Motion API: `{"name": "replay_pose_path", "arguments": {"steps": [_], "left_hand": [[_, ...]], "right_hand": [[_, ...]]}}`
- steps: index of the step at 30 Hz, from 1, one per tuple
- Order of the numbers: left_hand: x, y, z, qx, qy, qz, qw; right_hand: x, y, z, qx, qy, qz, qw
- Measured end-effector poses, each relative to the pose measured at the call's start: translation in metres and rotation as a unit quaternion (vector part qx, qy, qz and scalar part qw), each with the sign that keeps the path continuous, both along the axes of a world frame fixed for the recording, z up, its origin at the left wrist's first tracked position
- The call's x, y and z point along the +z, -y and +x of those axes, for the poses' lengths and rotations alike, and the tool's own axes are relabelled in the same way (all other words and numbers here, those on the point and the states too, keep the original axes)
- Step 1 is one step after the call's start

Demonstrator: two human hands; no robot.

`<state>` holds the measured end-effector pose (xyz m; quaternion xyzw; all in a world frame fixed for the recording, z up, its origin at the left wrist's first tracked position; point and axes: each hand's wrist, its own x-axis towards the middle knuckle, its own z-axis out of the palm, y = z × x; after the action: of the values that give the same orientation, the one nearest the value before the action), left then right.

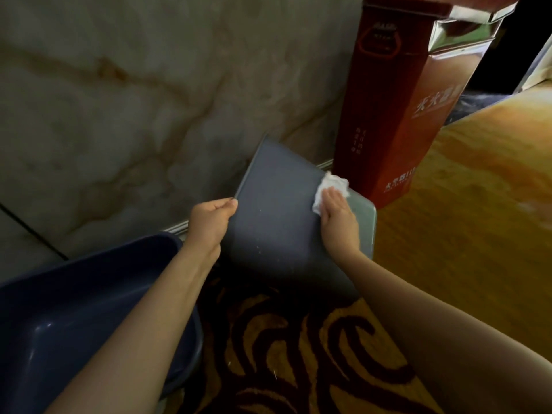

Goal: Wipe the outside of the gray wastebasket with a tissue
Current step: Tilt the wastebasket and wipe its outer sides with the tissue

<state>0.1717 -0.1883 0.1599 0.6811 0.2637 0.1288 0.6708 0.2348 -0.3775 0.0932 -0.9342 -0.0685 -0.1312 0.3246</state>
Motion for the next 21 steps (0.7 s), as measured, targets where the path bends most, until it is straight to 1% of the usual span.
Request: {"name": "replay_pose_path", "arguments": {"steps": [3,6,7,9,12,14,15,18,21], "left_hand": [[-0.003,-0.001,-0.003,0.007,0.004,-0.018,1.0],[-0.005,-0.001,-0.004,0.016,0.018,-0.045,0.999],[-0.006,-0.001,-0.003,0.015,0.021,-0.057,0.998],[-0.008,0.001,-0.003,0.01,0.02,-0.077,0.997],[-0.008,0.007,-0.004,0.015,0.002,-0.067,0.998],[-0.007,0.012,-0.005,0.038,0.0,-0.054,0.998],[-0.007,0.013,-0.006,0.044,0.0,-0.049,0.998],[-0.008,0.011,-0.009,0.051,-0.005,-0.043,0.998],[-0.011,0.009,-0.015,0.057,0.007,-0.035,0.998]], "right_hand": [[0.013,-0.045,-0.021,0.107,0.042,-0.023,0.993],[0.018,-0.077,-0.051,0.222,0.087,-0.083,0.968],[0.018,-0.08,-0.059,0.246,0.102,-0.096,0.959],[0.019,-0.076,-0.067,0.263,0.114,-0.111,0.951],[0.021,-0.06,-0.064,0.272,0.112,-0.093,0.951],[0.014,-0.041,-0.062,0.252,0.095,-0.085,0.959],[0.005,-0.026,-0.061,0.222,0.08,-0.078,0.969],[-0.03,0.036,-0.062,0.09,0.026,-0.069,0.993],[-0.047,0.08,-0.054,-0.007,-0.022,-0.063,0.998]]}}
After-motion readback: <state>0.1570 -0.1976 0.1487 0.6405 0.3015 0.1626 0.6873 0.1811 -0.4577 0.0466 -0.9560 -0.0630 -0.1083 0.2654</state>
